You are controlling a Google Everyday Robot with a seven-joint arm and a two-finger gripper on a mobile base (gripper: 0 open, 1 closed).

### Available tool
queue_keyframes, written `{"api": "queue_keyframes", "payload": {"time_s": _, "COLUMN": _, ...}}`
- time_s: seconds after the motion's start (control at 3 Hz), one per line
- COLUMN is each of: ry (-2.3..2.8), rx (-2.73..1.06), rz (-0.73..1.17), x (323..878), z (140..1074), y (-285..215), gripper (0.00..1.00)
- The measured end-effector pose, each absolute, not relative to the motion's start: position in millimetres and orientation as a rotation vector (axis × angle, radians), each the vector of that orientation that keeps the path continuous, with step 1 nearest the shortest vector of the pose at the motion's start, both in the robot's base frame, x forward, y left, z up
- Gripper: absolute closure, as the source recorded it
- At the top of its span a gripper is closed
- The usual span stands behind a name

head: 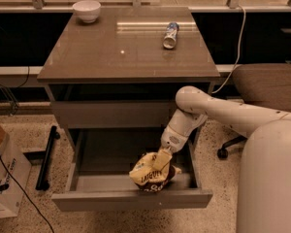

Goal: Place brown chip bag into middle drawer

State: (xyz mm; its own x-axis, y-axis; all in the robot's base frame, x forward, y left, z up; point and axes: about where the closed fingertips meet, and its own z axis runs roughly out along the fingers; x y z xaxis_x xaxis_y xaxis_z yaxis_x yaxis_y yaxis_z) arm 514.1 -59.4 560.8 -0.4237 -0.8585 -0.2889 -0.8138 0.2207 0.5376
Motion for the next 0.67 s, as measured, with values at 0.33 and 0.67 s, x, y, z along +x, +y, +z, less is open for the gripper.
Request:
{"api": "queue_keyframes", "payload": {"time_s": 0.33, "ry": -2.395, "rx": 1.643, "rz": -0.987, "x": 513.0, "z": 558.7, "y": -58.9, "gripper": 0.58}}
{"api": "queue_keyframes", "payload": {"time_s": 0.67, "ry": -2.39, "rx": 1.642, "rz": -0.989, "x": 511.9, "z": 557.0, "y": -57.9, "gripper": 0.35}}
